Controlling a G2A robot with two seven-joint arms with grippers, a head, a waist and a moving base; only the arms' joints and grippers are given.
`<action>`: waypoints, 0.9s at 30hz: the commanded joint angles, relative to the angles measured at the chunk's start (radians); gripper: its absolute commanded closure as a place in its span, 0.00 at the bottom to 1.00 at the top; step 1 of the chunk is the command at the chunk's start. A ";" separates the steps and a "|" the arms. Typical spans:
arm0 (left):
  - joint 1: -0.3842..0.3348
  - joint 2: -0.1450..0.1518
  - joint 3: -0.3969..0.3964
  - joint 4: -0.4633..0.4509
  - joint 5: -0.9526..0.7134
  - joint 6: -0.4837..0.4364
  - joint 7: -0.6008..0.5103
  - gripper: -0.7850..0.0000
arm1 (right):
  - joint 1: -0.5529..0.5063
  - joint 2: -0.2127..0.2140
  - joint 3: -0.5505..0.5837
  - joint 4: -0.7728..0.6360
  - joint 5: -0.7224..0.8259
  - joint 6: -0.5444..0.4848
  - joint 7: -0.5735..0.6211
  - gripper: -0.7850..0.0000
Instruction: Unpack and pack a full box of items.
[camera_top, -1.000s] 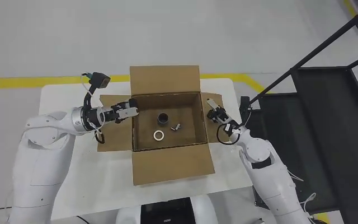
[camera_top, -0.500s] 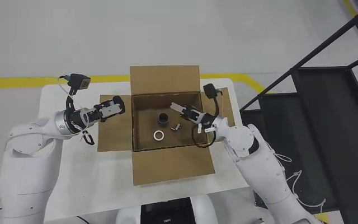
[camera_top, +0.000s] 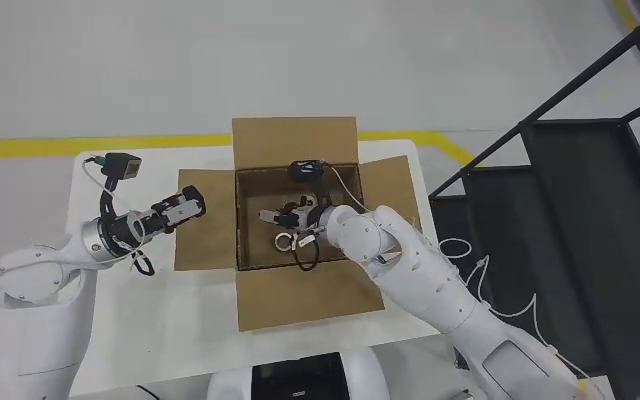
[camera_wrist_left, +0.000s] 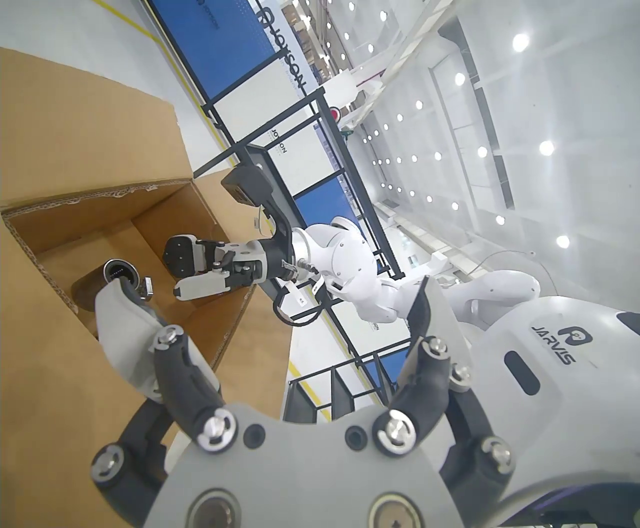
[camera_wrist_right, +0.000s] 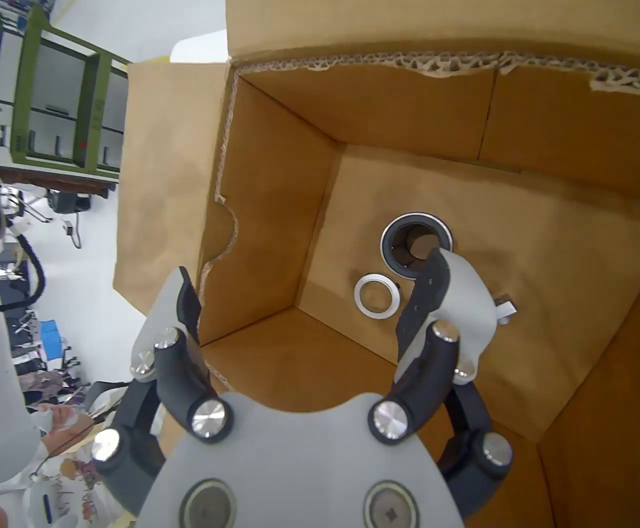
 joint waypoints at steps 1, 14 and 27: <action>0.000 0.000 0.000 0.000 0.000 0.000 0.000 0.00 | 0.007 0.001 -0.015 -0.006 -0.070 0.014 0.018 0.00; 0.000 0.000 0.000 0.000 0.000 0.000 0.000 0.00 | 0.009 0.002 -0.032 -0.021 -0.147 0.035 0.040 0.00; 0.000 0.000 0.000 0.000 0.000 0.000 0.000 0.00 | 0.032 -0.005 -0.063 0.020 -0.276 0.095 0.050 0.00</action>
